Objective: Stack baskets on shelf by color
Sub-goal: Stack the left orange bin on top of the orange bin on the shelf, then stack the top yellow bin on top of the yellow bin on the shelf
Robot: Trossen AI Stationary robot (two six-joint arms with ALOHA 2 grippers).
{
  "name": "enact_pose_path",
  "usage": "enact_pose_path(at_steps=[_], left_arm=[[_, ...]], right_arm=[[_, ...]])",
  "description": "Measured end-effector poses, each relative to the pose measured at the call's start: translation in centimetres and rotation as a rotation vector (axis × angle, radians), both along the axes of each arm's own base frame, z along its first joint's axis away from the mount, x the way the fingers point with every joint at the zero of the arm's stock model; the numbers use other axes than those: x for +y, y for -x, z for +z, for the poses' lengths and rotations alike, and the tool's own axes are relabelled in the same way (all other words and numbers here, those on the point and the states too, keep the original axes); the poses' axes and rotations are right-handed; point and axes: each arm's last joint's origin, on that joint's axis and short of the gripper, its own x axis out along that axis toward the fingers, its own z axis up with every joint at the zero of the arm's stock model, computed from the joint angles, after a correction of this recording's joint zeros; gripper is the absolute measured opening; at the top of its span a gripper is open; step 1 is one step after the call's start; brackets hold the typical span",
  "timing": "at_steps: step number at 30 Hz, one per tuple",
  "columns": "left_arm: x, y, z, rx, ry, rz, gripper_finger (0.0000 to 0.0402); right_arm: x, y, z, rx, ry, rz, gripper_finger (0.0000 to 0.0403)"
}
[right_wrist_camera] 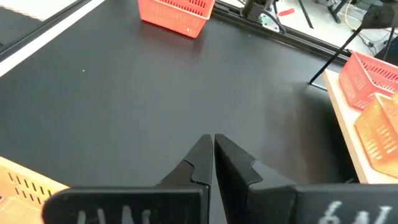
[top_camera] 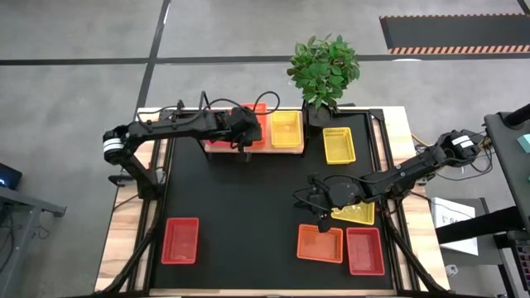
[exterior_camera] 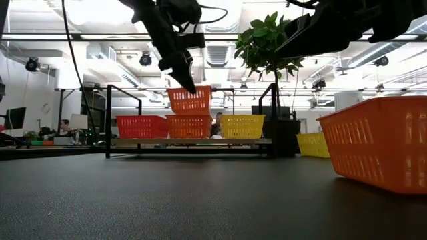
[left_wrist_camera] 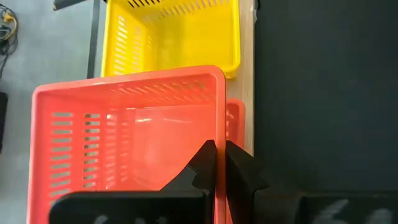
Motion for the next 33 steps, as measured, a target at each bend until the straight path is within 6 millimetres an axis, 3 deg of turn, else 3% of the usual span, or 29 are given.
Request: enact_pose_path(at_steps=[13,25,30,33], left_arm=[[0.2,-0.1,-0.7,-0.004,-0.034,-0.035,0.0003],[0.2,-0.1,-0.7,-0.006,-0.037,-0.022,0.0082],[-0.1,-0.2,-0.6,-0.029,-0.008,0.001,0.0094],[-1.3,-0.1,0.1,-0.081,0.051,-0.003,0.0095]], right_arm=[[0.0,0.0,0.0,0.0,0.0,-0.001,0.0009],[0.0,0.0,0.0,0.0,0.0,-0.001,0.0009],[0.0,0.0,0.0,0.001,0.001,-0.001,0.0009],[0.0,0.0,-0.1,0.011,0.001,-0.002,0.0009]])
